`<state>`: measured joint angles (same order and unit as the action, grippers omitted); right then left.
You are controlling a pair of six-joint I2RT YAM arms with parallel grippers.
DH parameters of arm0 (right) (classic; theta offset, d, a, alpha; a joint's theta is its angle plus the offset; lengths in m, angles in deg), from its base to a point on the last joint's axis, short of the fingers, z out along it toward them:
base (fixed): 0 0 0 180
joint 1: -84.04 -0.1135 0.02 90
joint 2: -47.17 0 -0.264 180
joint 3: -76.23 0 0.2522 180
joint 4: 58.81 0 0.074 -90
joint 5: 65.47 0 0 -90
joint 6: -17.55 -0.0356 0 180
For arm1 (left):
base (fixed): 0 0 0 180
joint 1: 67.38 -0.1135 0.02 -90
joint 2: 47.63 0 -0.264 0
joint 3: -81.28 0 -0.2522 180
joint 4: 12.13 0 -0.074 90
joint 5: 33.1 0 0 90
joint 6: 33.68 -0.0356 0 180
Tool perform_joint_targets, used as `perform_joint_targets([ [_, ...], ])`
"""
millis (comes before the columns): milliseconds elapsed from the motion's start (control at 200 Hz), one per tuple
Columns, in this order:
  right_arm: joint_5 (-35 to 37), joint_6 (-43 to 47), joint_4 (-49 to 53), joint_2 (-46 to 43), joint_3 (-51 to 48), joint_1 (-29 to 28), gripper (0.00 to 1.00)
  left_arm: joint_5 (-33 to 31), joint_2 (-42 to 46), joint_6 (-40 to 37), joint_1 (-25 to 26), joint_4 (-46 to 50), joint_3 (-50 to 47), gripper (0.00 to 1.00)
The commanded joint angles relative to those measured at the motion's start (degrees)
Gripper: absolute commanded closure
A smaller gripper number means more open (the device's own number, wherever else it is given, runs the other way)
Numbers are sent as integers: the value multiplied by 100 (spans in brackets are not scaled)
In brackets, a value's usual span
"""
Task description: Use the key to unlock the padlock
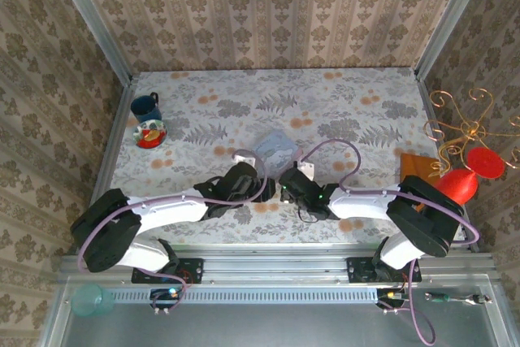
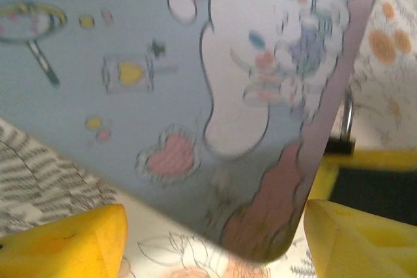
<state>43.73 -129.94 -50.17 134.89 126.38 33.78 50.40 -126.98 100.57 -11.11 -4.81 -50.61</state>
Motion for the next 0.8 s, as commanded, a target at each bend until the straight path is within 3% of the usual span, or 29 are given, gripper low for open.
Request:
perform_joint_targets([
  [0, 553, -619, 39, -139, 211, 142, 92, 33, -160, 184, 85, 173, -67, 28],
  [360, 455, -1043, 162, -274, 194, 542, 89, -33, -82, 216, 187, 74, 30, 28],
  [540, 139, -386, 288, -150, 288, 735, 87, -46, 236, 222, -66, 128, -6, 27],
  [660, -234, 299, -143, -163, 83, 782, 87, 42, 461, 150, -294, -63, 25, 24],
  [795, -476, 746, -152, -163, 75, 788, 87, -100, 77, 20, -542, 311, 473, 20],
])
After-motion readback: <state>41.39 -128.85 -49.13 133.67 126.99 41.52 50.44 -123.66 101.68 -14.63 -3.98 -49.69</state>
